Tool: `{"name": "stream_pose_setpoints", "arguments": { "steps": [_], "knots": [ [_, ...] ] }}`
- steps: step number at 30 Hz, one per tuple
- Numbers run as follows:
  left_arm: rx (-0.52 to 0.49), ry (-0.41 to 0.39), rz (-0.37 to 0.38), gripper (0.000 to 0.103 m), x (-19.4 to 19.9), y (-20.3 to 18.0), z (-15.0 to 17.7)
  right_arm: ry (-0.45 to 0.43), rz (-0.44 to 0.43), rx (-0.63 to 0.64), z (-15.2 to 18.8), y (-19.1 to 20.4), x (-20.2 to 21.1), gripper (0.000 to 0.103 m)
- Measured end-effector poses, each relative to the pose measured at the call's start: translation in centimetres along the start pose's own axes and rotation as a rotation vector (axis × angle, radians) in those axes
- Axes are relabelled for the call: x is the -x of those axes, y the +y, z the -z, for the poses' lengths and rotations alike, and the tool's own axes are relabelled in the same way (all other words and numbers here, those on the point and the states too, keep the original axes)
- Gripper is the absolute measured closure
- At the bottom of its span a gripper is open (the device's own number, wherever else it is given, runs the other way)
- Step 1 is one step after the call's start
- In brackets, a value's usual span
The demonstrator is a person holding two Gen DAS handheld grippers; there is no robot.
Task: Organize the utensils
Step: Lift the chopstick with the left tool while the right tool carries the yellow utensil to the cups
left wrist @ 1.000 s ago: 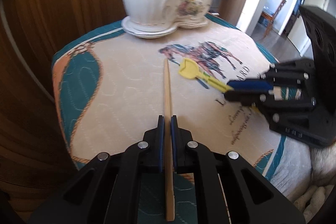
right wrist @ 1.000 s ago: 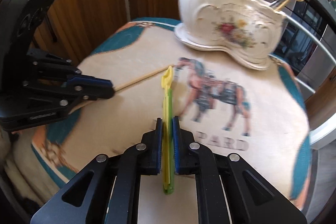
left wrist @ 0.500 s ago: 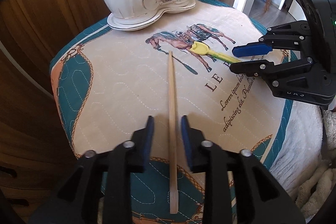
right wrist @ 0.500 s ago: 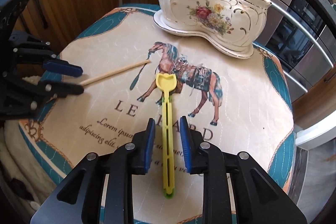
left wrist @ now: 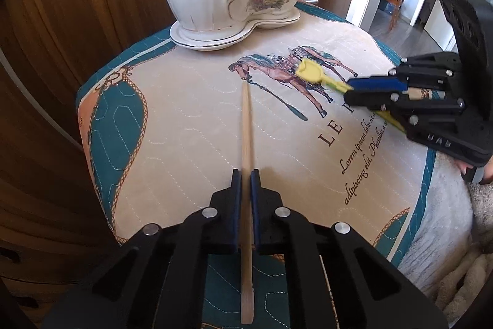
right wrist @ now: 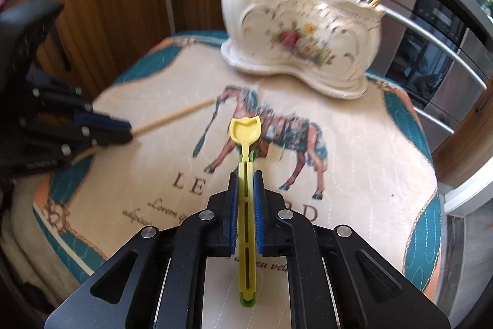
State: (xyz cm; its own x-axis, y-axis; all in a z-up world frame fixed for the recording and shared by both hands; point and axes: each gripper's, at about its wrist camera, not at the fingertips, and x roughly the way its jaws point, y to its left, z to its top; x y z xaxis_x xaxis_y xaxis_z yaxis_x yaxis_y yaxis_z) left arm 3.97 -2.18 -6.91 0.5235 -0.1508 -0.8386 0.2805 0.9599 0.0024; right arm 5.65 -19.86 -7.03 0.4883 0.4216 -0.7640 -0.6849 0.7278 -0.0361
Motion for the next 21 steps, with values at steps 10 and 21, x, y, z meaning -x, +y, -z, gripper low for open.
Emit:
{"name": "stream_pose_setpoints", "arguments": {
  "steps": [10, 21],
  "knots": [
    [0.012, -0.227, 0.088, 0.097, 4.4, 0.9, -1.0, -0.316, -0.03, -0.105, -1.9, -2.1, 4.8, 0.092],
    [0.059, -0.636, 0.056, 0.097, 9.4, 2.4, -8.1, -0.603, -0.051, -0.294, -8.5, -7.3, 6.7, 0.092]
  ]
}}
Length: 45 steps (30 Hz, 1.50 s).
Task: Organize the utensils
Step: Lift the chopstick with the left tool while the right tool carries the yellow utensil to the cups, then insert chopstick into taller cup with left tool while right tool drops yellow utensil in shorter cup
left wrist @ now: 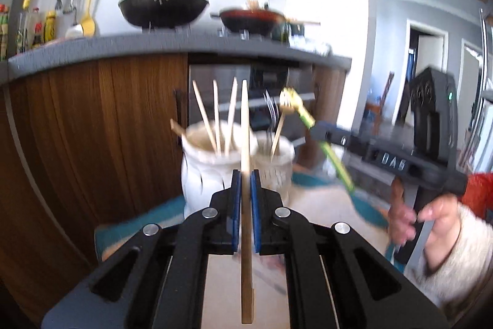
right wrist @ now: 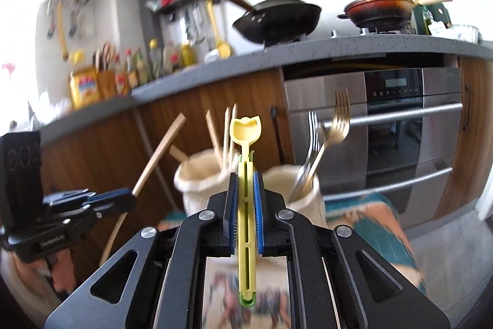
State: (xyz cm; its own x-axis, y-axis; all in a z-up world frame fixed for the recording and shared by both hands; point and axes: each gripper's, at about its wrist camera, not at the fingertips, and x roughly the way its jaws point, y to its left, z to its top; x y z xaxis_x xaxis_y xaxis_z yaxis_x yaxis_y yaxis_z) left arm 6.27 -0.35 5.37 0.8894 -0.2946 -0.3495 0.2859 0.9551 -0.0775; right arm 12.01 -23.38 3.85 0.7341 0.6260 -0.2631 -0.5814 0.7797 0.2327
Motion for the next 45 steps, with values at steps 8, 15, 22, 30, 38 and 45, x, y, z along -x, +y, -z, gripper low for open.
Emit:
{"name": "stream_pose_setpoints", "arguments": {
  "steps": [8, 15, 22, 30, 38, 45],
  "knots": [
    [0.145, -0.184, 0.032, 0.097, -3.7, 2.9, -5.7, -0.09, -0.019, -0.138, -3.1, -3.0, -4.9, 0.092],
    [0.181, -0.236, 0.011, 0.097, -7.2, 3.7, -5.9, -0.088, -0.007, -0.171, -2.5, -4.3, -8.1, 0.092],
    [0.113, -0.294, -0.03, 0.097, -8.6, 2.3, -5.3, -0.09, 0.013, -0.145, -1.6, -4.5, -9.0, 0.092],
    [0.07, -0.261, -0.053, 0.097, -7.3, 2.0, -3.1, -0.05, 0.061, -0.052, -0.1, -3.2, -8.5, 0.092],
    [0.021, -0.157, -0.075, 0.097, -6.9, 1.9, -1.1, -0.019, 0.13, 0.006, 1.6, -2.3, -7.4, 0.092],
    [0.031, -0.116, -0.074, 0.097, -7.4, 2.0, -0.7, 0.001, 0.168, 0.022, 2.2, -2.2, -7.4, 0.086]
  ]
}}
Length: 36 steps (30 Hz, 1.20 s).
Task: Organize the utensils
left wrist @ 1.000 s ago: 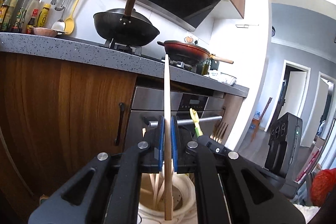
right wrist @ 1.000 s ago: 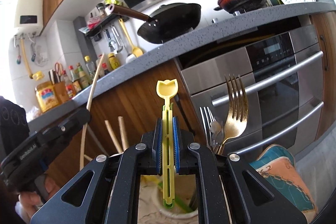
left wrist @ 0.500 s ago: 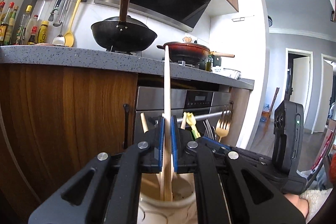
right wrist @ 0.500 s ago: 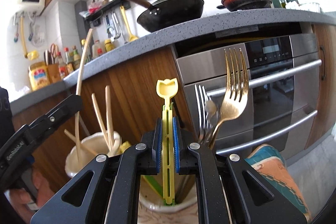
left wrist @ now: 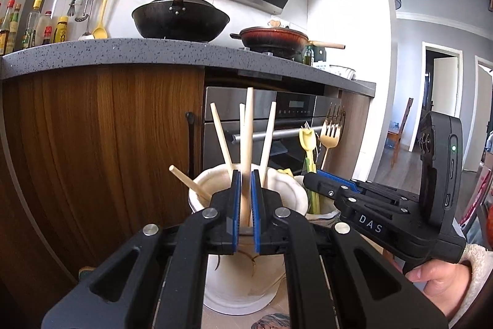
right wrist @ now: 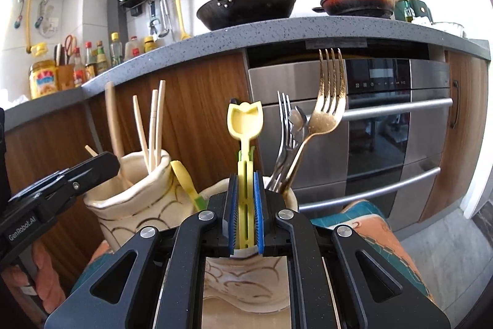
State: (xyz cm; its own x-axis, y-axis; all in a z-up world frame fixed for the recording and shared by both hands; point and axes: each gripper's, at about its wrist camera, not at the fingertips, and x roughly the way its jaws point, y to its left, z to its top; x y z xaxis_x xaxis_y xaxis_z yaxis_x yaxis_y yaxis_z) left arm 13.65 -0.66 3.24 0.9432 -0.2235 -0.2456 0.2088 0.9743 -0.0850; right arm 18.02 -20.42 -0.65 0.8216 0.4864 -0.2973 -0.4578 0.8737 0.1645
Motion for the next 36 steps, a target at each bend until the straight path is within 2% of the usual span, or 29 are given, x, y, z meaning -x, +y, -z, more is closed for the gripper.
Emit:
{"name": "stream_pose_setpoints", "arguments": {
  "steps": [3, 4, 5, 6, 9, 10, 11, 17, 20, 30, 36],
  "knots": [
    [0.001, -0.004, -0.008, 0.093, 0.3, 0.1, 0.0, -0.007, -0.001, -0.002, 0.0, -0.2, 0.2, 0.075],
    [0.0, -0.007, -0.012, 0.086, 0.4, 0.1, 0.1, -0.012, -0.003, -0.005, -0.1, -0.2, 0.4, 0.071],
    [-0.001, -0.011, -0.016, 0.074, 0.5, 0.1, 0.1, -0.014, -0.003, -0.006, -0.1, -0.2, 0.5, 0.068],
    [-0.001, -0.014, -0.021, 0.069, 0.6, 0.1, 0.1, -0.019, -0.004, -0.008, -0.1, -0.2, 0.8, 0.065],
    [-0.006, -0.032, -0.026, 0.064, 1.2, 0.1, 0.2, -0.034, -0.003, -0.006, -0.1, -0.1, 1.8, 0.058],
    [-0.007, -0.038, -0.029, 0.057, 1.5, 0.0, 0.2, -0.04, -0.001, -0.005, 0.0, -0.1, 2.3, 0.052],
    [-0.004, -0.044, -0.031, 0.046, 1.8, 0.0, 0.2, -0.048, -0.001, -0.005, 0.1, -0.1, 3.0, 0.049],
    [0.0, -0.075, -0.042, 0.018, 3.9, -0.6, 1.0, -0.048, 0.016, -0.015, 1.4, -0.4, 5.9, 0.033],
    [-0.013, -0.076, -0.051, 0.008, 4.9, -0.9, 1.6, -0.042, 0.032, -0.032, 2.2, -0.8, 7.2, 0.025],
    [-0.006, -0.028, -0.118, 0.006, 7.5, -1.1, 4.9, -0.07, 0.136, 0.035, 4.2, -0.6, 10.2, 0.01],
    [0.002, 0.003, -0.14, 0.006, 8.3, -1.4, 6.4, -0.115, 0.126, 0.129, 4.8, 0.9, 11.0, 0.005]
  ]
}}
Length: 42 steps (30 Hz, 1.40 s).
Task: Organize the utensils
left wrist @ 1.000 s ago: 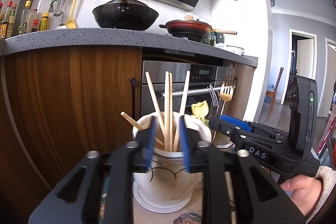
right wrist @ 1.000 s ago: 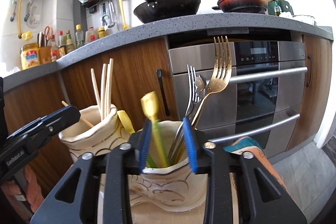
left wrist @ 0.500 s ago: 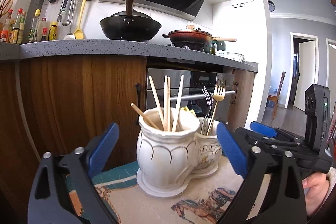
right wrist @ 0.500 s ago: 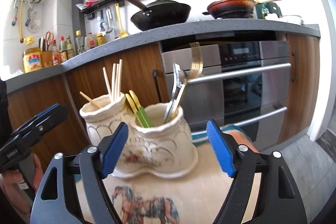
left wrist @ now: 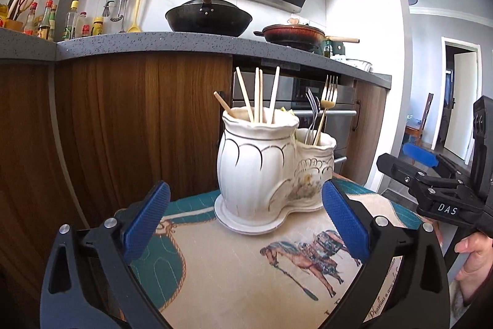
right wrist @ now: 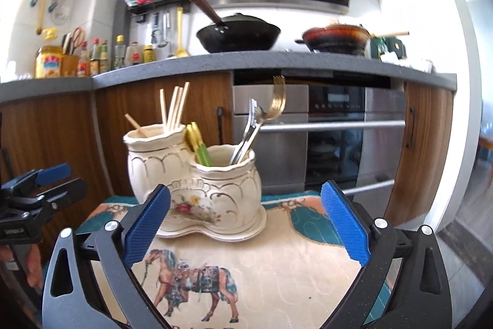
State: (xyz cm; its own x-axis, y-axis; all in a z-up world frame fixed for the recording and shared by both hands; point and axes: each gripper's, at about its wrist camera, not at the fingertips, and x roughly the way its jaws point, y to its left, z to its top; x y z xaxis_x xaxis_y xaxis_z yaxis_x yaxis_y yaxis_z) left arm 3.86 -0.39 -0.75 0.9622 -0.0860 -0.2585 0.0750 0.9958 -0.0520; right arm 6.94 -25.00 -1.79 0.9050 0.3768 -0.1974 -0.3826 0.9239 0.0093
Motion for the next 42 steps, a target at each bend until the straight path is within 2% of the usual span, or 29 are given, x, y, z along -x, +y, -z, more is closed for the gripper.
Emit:
{"name": "stream_pose_setpoints", "arguments": {
  "steps": [4, 9, 12, 16, 42],
  "knots": [
    [-0.025, 0.001, -0.022, 0.006, 0.2, -0.4, 0.4, 0.014, 0.004, 0.031, 0.2, 0.6, -0.4, 0.005],
    [-0.025, 0.005, -0.061, 0.006, 0.0, -0.5, 0.5, 0.026, 0.017, -0.01, 0.2, -0.3, -0.7, 0.005],
    [-0.064, 0.015, -0.07, 0.006, -0.2, -1.2, 0.5, 0.035, 0.031, -0.007, 0.3, -0.3, -0.9, 0.005],
    [-0.093, 0.038, -0.071, 0.006, -0.6, -1.8, 0.6, 0.019, 0.035, 0.003, 0.2, -0.1, -0.6, 0.005],
    [-0.065, 0.027, -0.065, 0.006, -0.4, -1.2, 0.6, 0.023, 0.061, -0.005, 0.3, -0.4, -0.6, 0.005]
  ]
}}
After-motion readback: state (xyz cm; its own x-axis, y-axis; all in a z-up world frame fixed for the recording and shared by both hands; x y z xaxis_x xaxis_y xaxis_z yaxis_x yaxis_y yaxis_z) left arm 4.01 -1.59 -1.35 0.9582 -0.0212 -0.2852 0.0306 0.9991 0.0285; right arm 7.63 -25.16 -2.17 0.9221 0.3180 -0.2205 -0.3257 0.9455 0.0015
